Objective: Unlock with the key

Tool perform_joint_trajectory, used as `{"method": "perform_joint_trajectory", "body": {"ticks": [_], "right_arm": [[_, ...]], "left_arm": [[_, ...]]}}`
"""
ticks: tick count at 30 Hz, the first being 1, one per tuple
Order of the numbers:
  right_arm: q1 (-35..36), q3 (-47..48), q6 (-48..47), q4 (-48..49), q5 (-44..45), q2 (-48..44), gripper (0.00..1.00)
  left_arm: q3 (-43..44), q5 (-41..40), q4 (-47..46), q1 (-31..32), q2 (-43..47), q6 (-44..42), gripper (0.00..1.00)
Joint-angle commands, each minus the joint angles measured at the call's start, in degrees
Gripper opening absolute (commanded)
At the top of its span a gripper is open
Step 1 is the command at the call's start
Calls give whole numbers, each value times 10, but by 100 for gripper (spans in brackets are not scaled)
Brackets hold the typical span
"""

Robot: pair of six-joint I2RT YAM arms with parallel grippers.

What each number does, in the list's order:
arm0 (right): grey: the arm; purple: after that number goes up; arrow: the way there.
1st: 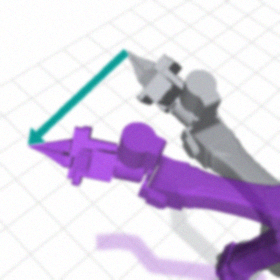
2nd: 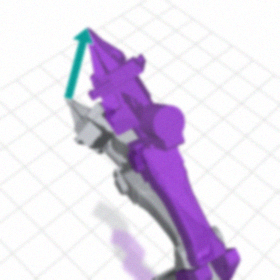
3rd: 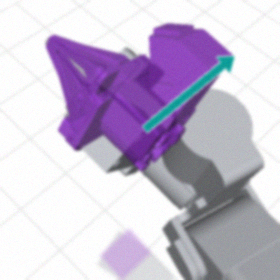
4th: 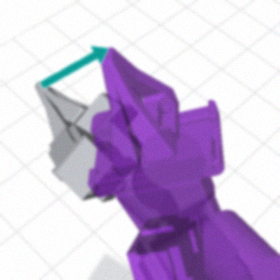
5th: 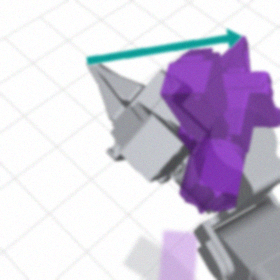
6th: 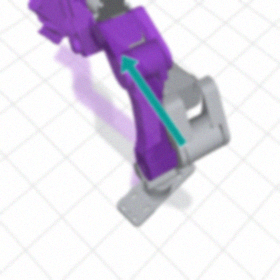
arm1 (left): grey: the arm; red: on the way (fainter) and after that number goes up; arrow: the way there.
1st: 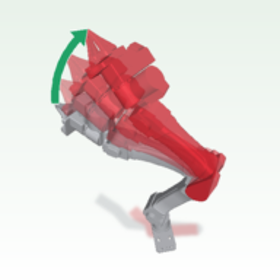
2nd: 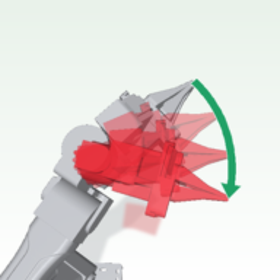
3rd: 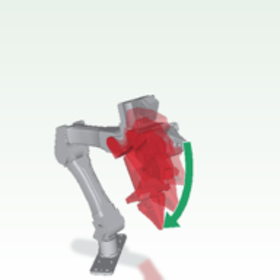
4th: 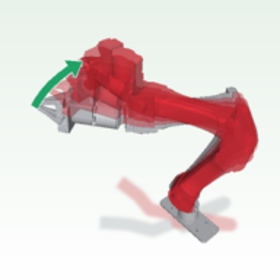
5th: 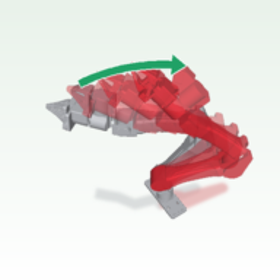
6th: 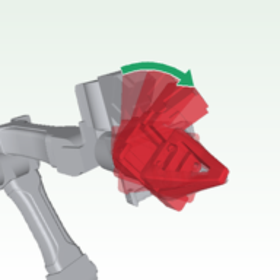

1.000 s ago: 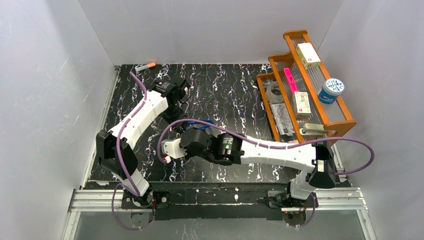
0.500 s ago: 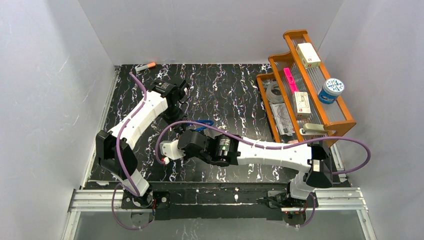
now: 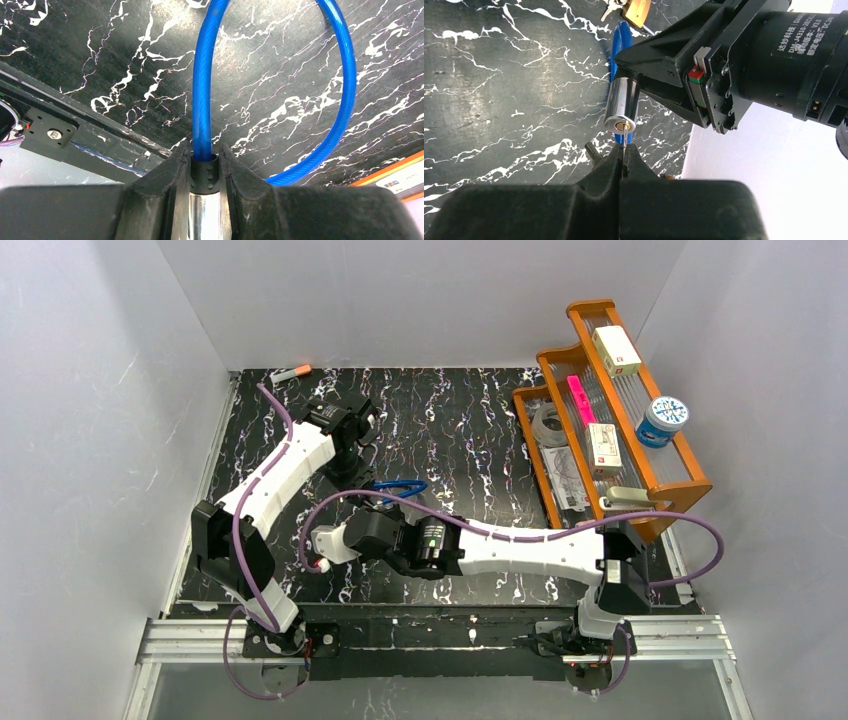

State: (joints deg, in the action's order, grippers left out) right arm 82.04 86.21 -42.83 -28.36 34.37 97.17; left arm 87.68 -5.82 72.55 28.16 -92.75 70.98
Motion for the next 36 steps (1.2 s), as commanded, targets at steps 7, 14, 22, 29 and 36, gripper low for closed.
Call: {"method": "perform_joint_trajectory", "body": {"ticks": [7,14,22,29,36], "right_arm": [[4,1,-39,52,89,46,1],[2,-10,-36,81,70,42,1],[-3,-29,12,85,14,-32,32],[-3,-72,58,82,-42,-133,67],[-8,-130,212,104,-83,-244,76]], "left_arm": [[2,47,-4,4,48,47,0],[-2,79,-17,4,57,46,0],[-23,67,-30,4,55,49,0],[-20,44,-43,3,46,58,0],[-36,-7,-98,3,82,63,0]]}}
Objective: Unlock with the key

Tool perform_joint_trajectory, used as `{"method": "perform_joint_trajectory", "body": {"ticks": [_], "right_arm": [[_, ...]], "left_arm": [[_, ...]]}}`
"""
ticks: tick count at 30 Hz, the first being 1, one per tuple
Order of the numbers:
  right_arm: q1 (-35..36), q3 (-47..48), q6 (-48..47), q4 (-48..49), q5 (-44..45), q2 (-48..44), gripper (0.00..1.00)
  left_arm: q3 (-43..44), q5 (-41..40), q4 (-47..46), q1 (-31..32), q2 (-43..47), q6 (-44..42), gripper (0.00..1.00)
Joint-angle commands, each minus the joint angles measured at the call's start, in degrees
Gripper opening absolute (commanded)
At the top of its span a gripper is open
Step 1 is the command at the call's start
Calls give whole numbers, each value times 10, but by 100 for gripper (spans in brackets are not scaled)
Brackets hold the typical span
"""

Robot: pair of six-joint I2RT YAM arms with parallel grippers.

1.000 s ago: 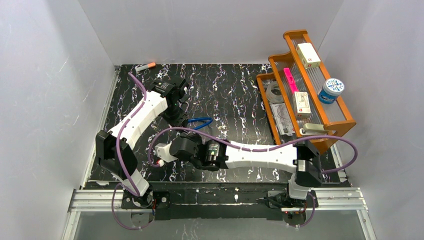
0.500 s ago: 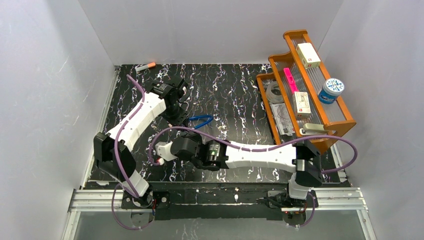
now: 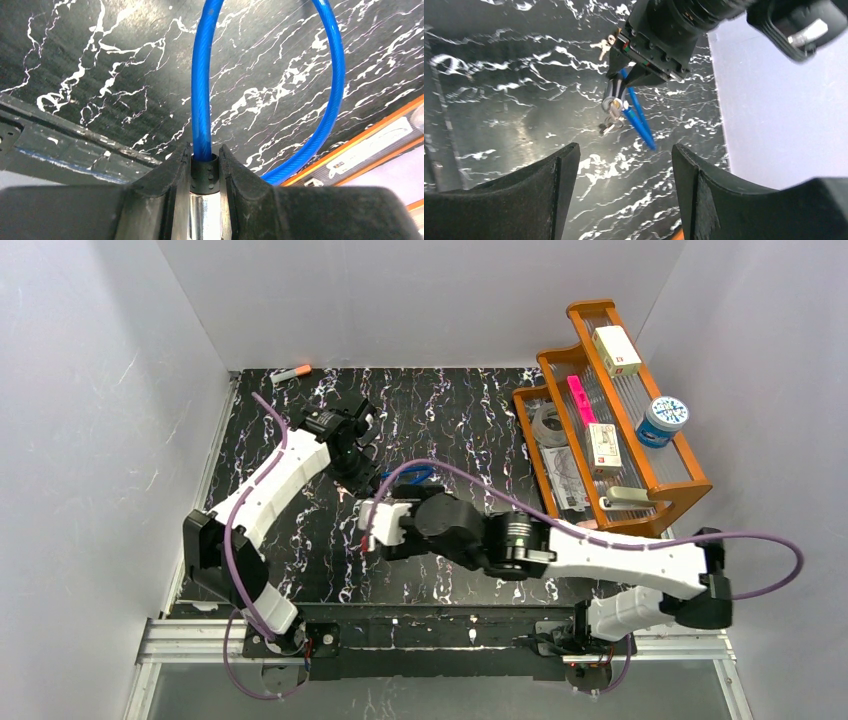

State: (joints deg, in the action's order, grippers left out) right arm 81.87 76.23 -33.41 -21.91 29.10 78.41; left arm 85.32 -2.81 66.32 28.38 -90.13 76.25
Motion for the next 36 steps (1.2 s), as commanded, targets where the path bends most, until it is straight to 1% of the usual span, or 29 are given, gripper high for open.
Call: {"method": "perform_joint_trajectory", "body": {"ticks": [1,3,7,10,12,13,16,20,24,28,30,32,36], "right_arm": [[-11,-45,157,57,-31,-66,76],[-36,-64,265,93,-46,-79,75],[-129,-112,549,140,-120,-81,70],[-173,-170,689,201,-163,-93,69],[-182,-200,757,251,-170,-103,71],[-182,-211,775,278,-172,-108,73],[-182,-242,812,350,-184,-114,78],[-182,-292,829,468,-205,-120,80],[-182,-311,833,519,-199,-120,80],[-182,-294,818,520,-172,-101,80],[-182,-290,809,533,-152,-93,77],[-182,-286,809,539,-126,-87,75],[-182,-283,793,564,-112,-77,64]], "left_arm": [[-22,-43,-57,2,67,3,0],[-53,-51,-114,1,96,-23,0],[-126,-67,-248,1,165,-77,0],[-189,-69,-358,1,225,-105,0],[-222,-72,-426,2,261,-122,0],[-237,-73,-452,1,276,-128,0],[-279,-62,-546,1,311,-146,0],[-333,-38,-670,1,338,-162,0],[-363,-19,-759,1,354,-183,0],[-385,26,-848,1,357,-195,0],[-390,55,-885,2,357,-201,0],[-394,65,-904,1,359,-204,0],[-399,62,-917,1,369,-205,0]]}}
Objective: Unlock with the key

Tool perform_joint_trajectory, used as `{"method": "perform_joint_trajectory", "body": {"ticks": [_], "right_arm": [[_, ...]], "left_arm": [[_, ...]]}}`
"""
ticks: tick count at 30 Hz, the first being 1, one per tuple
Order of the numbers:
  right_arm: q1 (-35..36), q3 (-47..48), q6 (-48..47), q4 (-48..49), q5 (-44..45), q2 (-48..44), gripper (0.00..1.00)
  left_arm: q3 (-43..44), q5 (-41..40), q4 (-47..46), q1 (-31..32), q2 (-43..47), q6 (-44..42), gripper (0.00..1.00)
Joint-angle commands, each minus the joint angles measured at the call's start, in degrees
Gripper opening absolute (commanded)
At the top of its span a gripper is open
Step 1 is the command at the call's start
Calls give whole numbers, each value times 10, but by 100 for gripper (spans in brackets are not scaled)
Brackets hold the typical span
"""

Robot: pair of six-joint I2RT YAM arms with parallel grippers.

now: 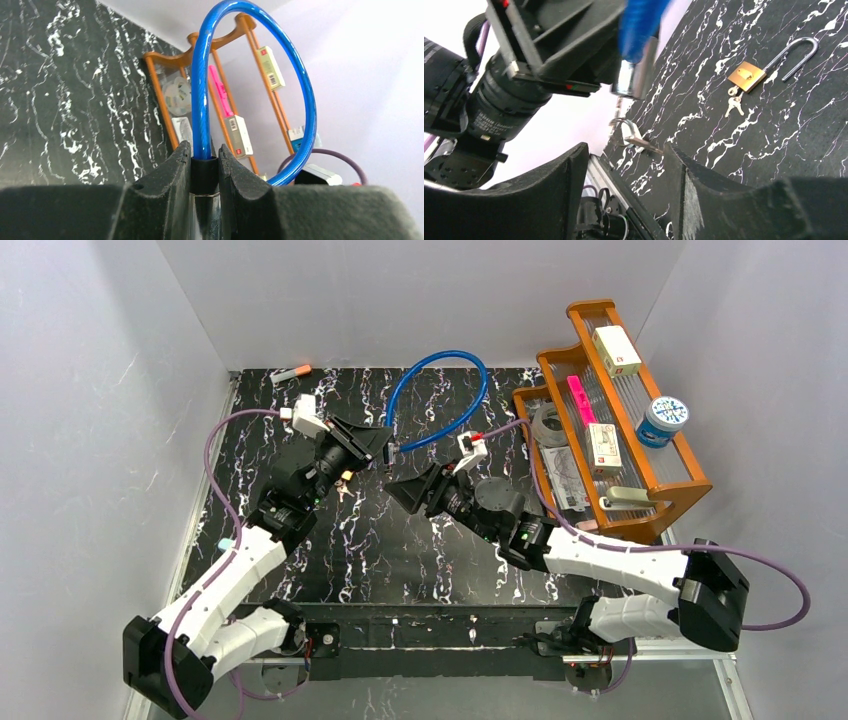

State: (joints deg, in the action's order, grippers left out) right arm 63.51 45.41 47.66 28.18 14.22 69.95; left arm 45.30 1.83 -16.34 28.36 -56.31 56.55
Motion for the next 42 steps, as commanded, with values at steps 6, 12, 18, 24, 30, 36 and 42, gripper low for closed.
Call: {"method": "perform_joint_trajectory", "body": {"ticks": [6,12,18,24,30,36,42], "right_arm": [[1,19,-48,114,27,16,50],[1,22,-50,142,29,25,60],[1,46,-49,113,46,46,47],[1,50,-23,54,92,33,66],[-6,44,116,-64,212,6,82],[-25,48,112,-190,237,-3,75],[-46,23,87,-277,207,3,74]], "left_arm": [[-7,18,-99,2,37,-9,0],[-16,-6,-96,1,40,8,0],[-8,-57,-34,2,47,27,0],[6,-58,25,1,51,36,0],[-16,-61,44,2,73,57,0],[-24,-95,176,1,76,2,0],[2,-119,321,1,-12,-65,32]]}}
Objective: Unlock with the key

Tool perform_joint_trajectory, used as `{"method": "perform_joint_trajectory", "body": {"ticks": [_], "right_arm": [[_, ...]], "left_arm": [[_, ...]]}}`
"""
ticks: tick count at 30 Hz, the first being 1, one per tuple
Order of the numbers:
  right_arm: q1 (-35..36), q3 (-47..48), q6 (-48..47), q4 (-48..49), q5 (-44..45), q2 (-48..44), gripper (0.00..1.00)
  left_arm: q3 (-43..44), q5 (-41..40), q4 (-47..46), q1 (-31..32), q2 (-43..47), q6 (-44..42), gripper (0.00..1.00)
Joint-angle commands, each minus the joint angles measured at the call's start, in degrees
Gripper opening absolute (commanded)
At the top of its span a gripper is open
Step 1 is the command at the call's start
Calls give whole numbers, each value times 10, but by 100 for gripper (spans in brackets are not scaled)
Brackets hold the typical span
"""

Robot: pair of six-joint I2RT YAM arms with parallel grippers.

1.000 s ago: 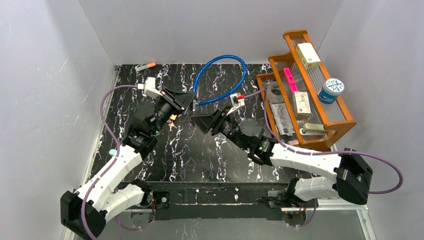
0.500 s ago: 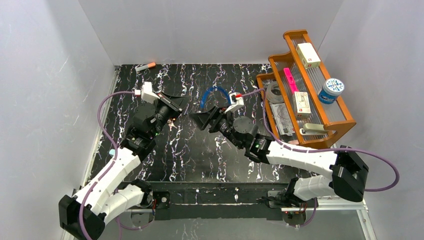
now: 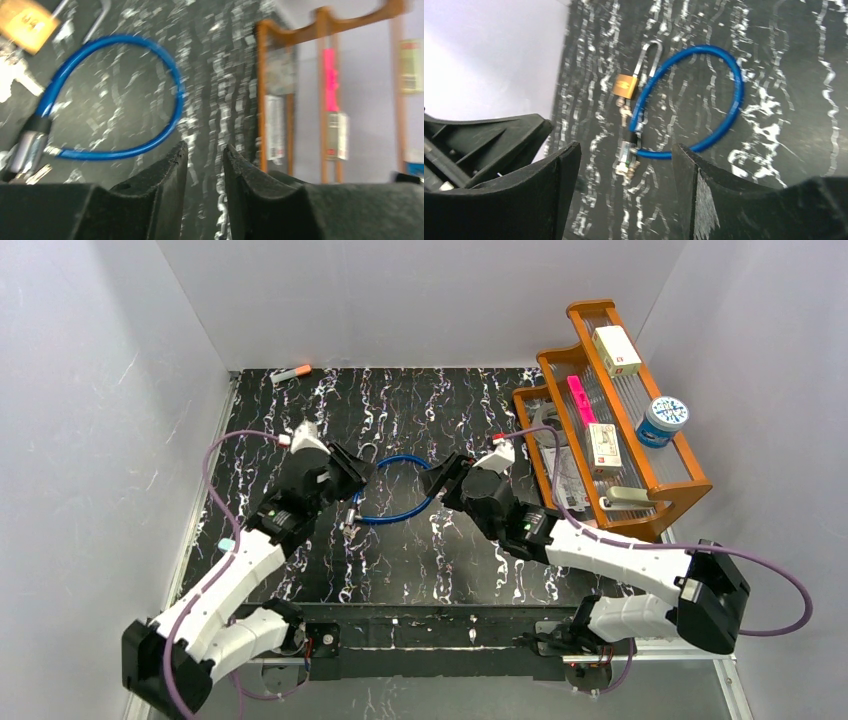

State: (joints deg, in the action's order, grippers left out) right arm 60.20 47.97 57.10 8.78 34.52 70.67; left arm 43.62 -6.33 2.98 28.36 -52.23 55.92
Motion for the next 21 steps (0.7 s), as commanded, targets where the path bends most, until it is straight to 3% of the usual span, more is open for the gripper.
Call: {"method": "perform_joint_trajectory", "body": {"ticks": [1,5,8,12,16,21], "right_arm": [[-18,3,-7,-112,-7,6,74],[-35,38,9,-169,-56,54,73],[-35,46,17,-173,-80,74,70],[-35,27,29,-159,-98,79,70],[-36,8,34,-146,-109,76,70],[-37,4,22,-141,-110,80,70]], "left_arm": [[29,-52,154,1,-72,-66,37],[68,-110,227,-1,-150,-123,65],[101,-121,246,-7,-213,-162,69],[139,-119,258,-14,-286,-196,68],[163,-120,281,-27,-354,-206,55],[171,-98,285,-49,-402,-220,46]]}}
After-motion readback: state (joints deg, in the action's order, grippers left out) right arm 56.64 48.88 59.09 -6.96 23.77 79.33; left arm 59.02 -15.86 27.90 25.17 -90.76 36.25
